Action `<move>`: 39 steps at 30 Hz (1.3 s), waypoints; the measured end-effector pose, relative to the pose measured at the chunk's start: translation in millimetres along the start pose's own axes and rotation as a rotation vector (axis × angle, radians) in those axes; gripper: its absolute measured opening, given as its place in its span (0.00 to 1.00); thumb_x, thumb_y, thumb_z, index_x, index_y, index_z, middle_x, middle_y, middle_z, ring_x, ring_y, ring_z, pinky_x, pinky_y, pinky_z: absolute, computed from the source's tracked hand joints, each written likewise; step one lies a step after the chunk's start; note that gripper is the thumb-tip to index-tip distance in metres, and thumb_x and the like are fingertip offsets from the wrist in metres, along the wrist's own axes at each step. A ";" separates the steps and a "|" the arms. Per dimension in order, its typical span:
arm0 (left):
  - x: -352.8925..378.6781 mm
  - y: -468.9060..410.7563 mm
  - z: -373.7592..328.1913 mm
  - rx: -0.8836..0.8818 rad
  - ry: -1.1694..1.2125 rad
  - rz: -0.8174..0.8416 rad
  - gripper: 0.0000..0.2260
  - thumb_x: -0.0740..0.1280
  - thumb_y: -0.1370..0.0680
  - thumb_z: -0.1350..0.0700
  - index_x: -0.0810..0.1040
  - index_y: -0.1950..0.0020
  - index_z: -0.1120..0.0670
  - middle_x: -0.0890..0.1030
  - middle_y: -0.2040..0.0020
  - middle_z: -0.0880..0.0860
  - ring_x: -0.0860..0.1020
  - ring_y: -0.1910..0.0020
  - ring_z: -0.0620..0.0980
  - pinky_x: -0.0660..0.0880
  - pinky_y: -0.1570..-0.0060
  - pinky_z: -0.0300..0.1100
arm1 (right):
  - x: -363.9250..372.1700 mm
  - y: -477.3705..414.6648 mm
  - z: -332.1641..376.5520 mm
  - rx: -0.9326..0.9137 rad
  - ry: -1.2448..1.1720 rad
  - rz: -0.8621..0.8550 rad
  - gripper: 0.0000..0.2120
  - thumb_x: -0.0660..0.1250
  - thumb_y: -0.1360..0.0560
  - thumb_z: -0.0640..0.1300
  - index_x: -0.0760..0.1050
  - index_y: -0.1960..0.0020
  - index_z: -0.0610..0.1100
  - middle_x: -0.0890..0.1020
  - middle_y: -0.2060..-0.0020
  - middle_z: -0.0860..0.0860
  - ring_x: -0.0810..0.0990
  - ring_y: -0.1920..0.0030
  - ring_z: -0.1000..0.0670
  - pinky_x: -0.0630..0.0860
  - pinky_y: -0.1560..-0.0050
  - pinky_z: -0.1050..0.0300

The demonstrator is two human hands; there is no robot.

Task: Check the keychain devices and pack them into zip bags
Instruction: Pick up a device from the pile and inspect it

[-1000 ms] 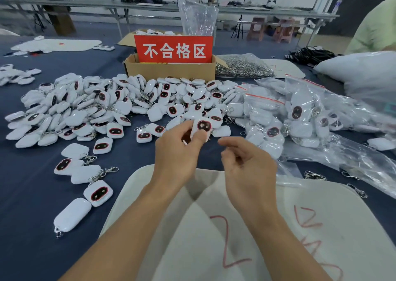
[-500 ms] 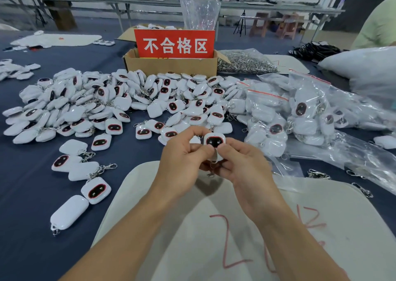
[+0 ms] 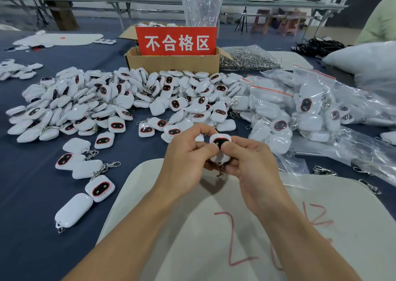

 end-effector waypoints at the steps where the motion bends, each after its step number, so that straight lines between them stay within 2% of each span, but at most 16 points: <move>1: -0.5 -0.4 1.1 -0.006 -0.015 -0.016 0.07 0.67 0.27 0.56 0.82 0.52 0.48 0.85 0.66 0.54 0.83 0.64 0.54 0.84 0.57 0.57 | 0.9 0.0 -0.2 0.007 0.000 0.010 0.11 0.65 0.22 0.32 0.86 0.54 0.38 0.84 0.52 0.30 0.85 0.55 0.34 0.86 0.51 0.46; 5: -3.3 -3.4 4.9 -0.033 -0.067 -0.094 0.06 0.68 0.28 0.54 0.82 0.54 0.46 0.86 0.64 0.53 0.85 0.64 0.52 0.85 0.59 0.53 | 5.8 0.4 -0.8 0.023 -0.019 0.052 0.11 0.63 0.23 0.30 0.84 0.54 0.35 0.85 0.52 0.32 0.86 0.56 0.42 0.85 0.54 0.53; 8: -6.2 -4.8 8.4 -0.055 -0.072 -0.133 0.04 0.70 0.29 0.52 0.82 0.56 0.46 0.86 0.65 0.53 0.85 0.66 0.52 0.84 0.62 0.49 | 8.4 0.6 -3.8 0.038 -0.020 0.079 0.12 0.63 0.25 0.28 0.85 0.51 0.36 0.86 0.51 0.34 0.86 0.47 0.37 0.85 0.50 0.52; 11: -6.6 -4.7 9.4 -0.069 -0.065 -0.139 0.04 0.73 0.30 0.49 0.81 0.57 0.46 0.86 0.64 0.55 0.85 0.66 0.55 0.84 0.62 0.55 | 9.7 0.6 -4.3 0.046 0.021 0.090 0.13 0.66 0.26 0.28 0.84 0.47 0.38 0.87 0.50 0.38 0.86 0.45 0.36 0.84 0.47 0.52; 14: -8.4 -3.3 7.5 -0.082 -0.035 -0.153 0.07 0.73 0.31 0.47 0.83 0.56 0.47 0.86 0.65 0.56 0.84 0.65 0.61 0.84 0.59 0.61 | 8.6 0.5 -4.2 0.049 0.053 0.070 0.14 0.68 0.26 0.27 0.84 0.46 0.39 0.87 0.50 0.39 0.85 0.46 0.34 0.80 0.46 0.47; 17: -8.3 -1.5 6.3 -0.103 -0.010 -0.149 0.07 0.73 0.31 0.48 0.83 0.55 0.48 0.86 0.64 0.56 0.85 0.64 0.61 0.84 0.59 0.58 | 9.1 0.7 -2.6 0.018 0.084 0.060 0.15 0.68 0.26 0.27 0.84 0.46 0.40 0.89 0.52 0.43 0.87 0.48 0.39 0.84 0.50 0.54; 20: -3.2 -0.4 5.8 -0.108 -0.006 -0.098 0.03 0.74 0.27 0.50 0.82 0.54 0.45 0.86 0.64 0.55 0.86 0.66 0.56 0.81 0.65 0.45 | 7.0 0.7 -1.3 -0.038 0.164 0.012 0.18 0.65 0.27 0.26 0.85 0.48 0.45 0.89 0.55 0.46 0.88 0.52 0.42 0.82 0.53 0.52; 23: -0.9 0.8 5.3 -0.098 -0.004 -0.049 0.04 0.73 0.23 0.55 0.81 0.53 0.46 0.87 0.62 0.56 0.86 0.65 0.57 0.82 0.63 0.47 | 4.7 0.0 -0.2 -0.082 0.210 -0.024 0.21 0.62 0.27 0.26 0.86 0.52 0.48 0.89 0.59 0.47 0.88 0.61 0.48 0.79 0.64 0.59; 26: 1.0 1.4 3.3 -0.085 0.031 -0.014 0.05 0.71 0.22 0.60 0.80 0.50 0.50 0.87 0.61 0.57 0.86 0.65 0.57 0.82 0.64 0.45 | 5.5 -0.2 0.1 -0.085 0.172 -0.011 0.21 0.62 0.28 0.26 0.86 0.54 0.47 0.89 0.60 0.46 0.87 0.63 0.51 0.77 0.67 0.66; 29: -2.5 -0.2 3.6 -0.090 0.051 -0.067 0.06 0.70 0.24 0.61 0.81 0.49 0.53 0.87 0.62 0.58 0.86 0.65 0.57 0.82 0.63 0.44 | 3.9 -0.6 2.4 -0.117 0.190 -0.041 0.15 0.65 0.24 0.30 0.84 0.51 0.48 0.89 0.59 0.49 0.88 0.59 0.50 0.78 0.64 0.63; 31: -6.3 -1.1 5.9 -0.086 0.038 -0.140 0.07 0.71 0.26 0.56 0.81 0.49 0.50 0.87 0.61 0.55 0.87 0.63 0.55 0.83 0.58 0.48 | -1.3 1.8 6.1 -0.181 0.282 -0.124 0.16 0.65 0.24 0.30 0.79 0.48 0.51 0.89 0.56 0.52 0.88 0.56 0.50 0.81 0.59 0.57; 32: -9.1 -1.1 7.1 -0.074 -0.003 -0.180 0.08 0.72 0.28 0.52 0.81 0.50 0.48 0.88 0.61 0.52 0.87 0.62 0.53 0.83 0.56 0.50 | -2.3 4.2 9.7 -0.235 0.356 -0.162 0.18 0.65 0.25 0.30 0.77 0.47 0.53 0.88 0.54 0.56 0.88 0.53 0.54 0.82 0.55 0.56; 33: -12.3 -0.6 7.0 -0.059 -0.059 -0.213 0.09 0.72 0.30 0.48 0.82 0.50 0.46 0.88 0.61 0.49 0.87 0.61 0.50 0.83 0.55 0.50 | 0.0 7.6 13.0 -0.286 0.430 -0.173 0.20 0.65 0.25 0.30 0.76 0.47 0.55 0.87 0.53 0.60 0.87 0.51 0.58 0.82 0.51 0.59; 35: -15.7 0.0 7.3 -0.036 -0.100 -0.241 0.09 0.74 0.32 0.47 0.83 0.53 0.43 0.87 0.62 0.47 0.86 0.62 0.49 0.83 0.54 0.51 | 10.6 14.4 15.3 -0.340 0.522 -0.136 0.20 0.68 0.26 0.32 0.74 0.46 0.57 0.85 0.53 0.65 0.84 0.50 0.63 0.80 0.51 0.66; 37: -18.8 -1.3 6.7 -0.022 -0.020 -0.257 0.07 0.74 0.32 0.47 0.85 0.55 0.45 0.87 0.62 0.50 0.86 0.63 0.53 0.84 0.54 0.53 | 14.7 15.4 15.7 -0.357 0.539 -0.114 0.20 0.71 0.27 0.34 0.73 0.46 0.57 0.84 0.53 0.66 0.84 0.52 0.61 0.79 0.52 0.66; 39: -24.0 -4.2 5.2 0.002 0.016 -0.286 0.07 0.75 0.31 0.45 0.87 0.57 0.45 0.87 0.60 0.50 0.86 0.60 0.51 0.83 0.51 0.52 | 12.3 12.4 18.7 -0.365 0.530 -0.129 0.15 0.69 0.24 0.38 0.75 0.47 0.57 0.86 0.56 0.61 0.85 0.56 0.56 0.81 0.53 0.60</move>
Point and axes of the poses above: each hand's wrist, its own y-axis away from the middle knuckle, its own x-axis out of the palm, z = x × y, the point moved 8 cm from there along -y, towards the middle knuckle
